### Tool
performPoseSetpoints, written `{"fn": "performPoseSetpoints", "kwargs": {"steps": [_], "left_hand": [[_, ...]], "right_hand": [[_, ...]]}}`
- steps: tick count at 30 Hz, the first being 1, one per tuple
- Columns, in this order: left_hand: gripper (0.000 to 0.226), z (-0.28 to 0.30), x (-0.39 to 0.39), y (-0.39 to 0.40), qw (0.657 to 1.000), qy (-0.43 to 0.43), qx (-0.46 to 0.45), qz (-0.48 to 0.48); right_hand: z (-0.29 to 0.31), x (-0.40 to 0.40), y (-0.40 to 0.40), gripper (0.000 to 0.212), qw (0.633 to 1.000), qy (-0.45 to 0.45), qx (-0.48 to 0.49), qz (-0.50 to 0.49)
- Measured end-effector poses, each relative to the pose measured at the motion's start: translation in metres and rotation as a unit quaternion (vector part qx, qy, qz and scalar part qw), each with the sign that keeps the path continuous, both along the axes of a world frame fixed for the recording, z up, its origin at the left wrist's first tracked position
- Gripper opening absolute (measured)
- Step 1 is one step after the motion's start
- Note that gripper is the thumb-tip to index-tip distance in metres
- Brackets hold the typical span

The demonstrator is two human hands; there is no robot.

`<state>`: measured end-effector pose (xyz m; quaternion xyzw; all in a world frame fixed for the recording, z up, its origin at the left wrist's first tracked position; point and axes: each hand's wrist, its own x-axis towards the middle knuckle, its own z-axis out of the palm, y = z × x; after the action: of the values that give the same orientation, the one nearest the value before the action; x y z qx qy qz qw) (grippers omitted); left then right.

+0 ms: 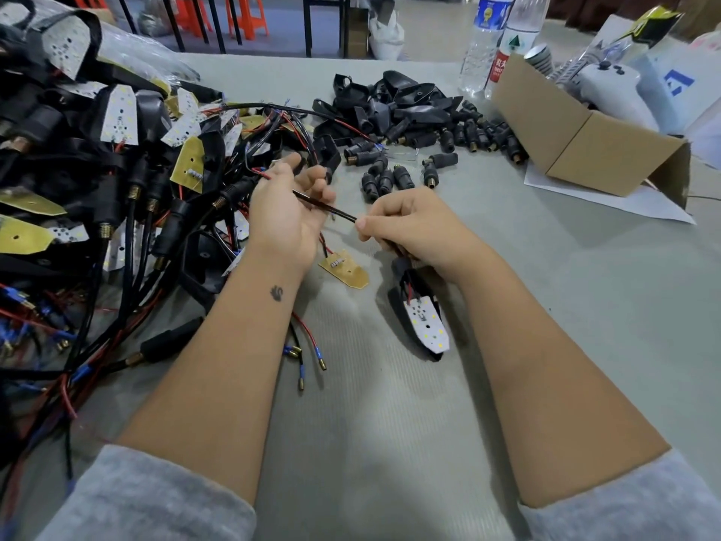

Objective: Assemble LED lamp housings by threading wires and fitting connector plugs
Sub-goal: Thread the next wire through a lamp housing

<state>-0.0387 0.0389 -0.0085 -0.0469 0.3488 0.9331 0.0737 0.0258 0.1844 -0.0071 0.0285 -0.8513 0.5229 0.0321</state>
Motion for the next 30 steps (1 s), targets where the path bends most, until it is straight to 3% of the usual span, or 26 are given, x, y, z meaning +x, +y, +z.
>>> {"fn": "performPoseSetpoints", "kwargs": {"steps": [11, 18, 24, 30], "left_hand": [[0.04, 0.0, -0.001, 0.001, 0.999, -0.016, 0.011, 0.029], [0.034, 0.0, -0.001, -0.004, 0.993, -0.01, -0.115, 0.025], [0.029, -0.001, 0.006, -0.001, 0.971, 0.062, -0.228, -0.037], [0.026, -0.004, 0.016, 0.012, 0.9, 0.182, -0.375, -0.127]], "right_hand": [[0.005, 0.006, 0.002, 0.023, 0.995, -0.068, -0.021, 0.076], [0.007, 0.005, 0.003, 0.017, 0.985, -0.112, 0.011, 0.13], [-0.002, -0.006, -0.001, 0.025, 0.995, -0.023, -0.086, -0.04], [-0.005, -0.011, -0.004, 0.02, 0.976, 0.03, -0.187, -0.113]]}}
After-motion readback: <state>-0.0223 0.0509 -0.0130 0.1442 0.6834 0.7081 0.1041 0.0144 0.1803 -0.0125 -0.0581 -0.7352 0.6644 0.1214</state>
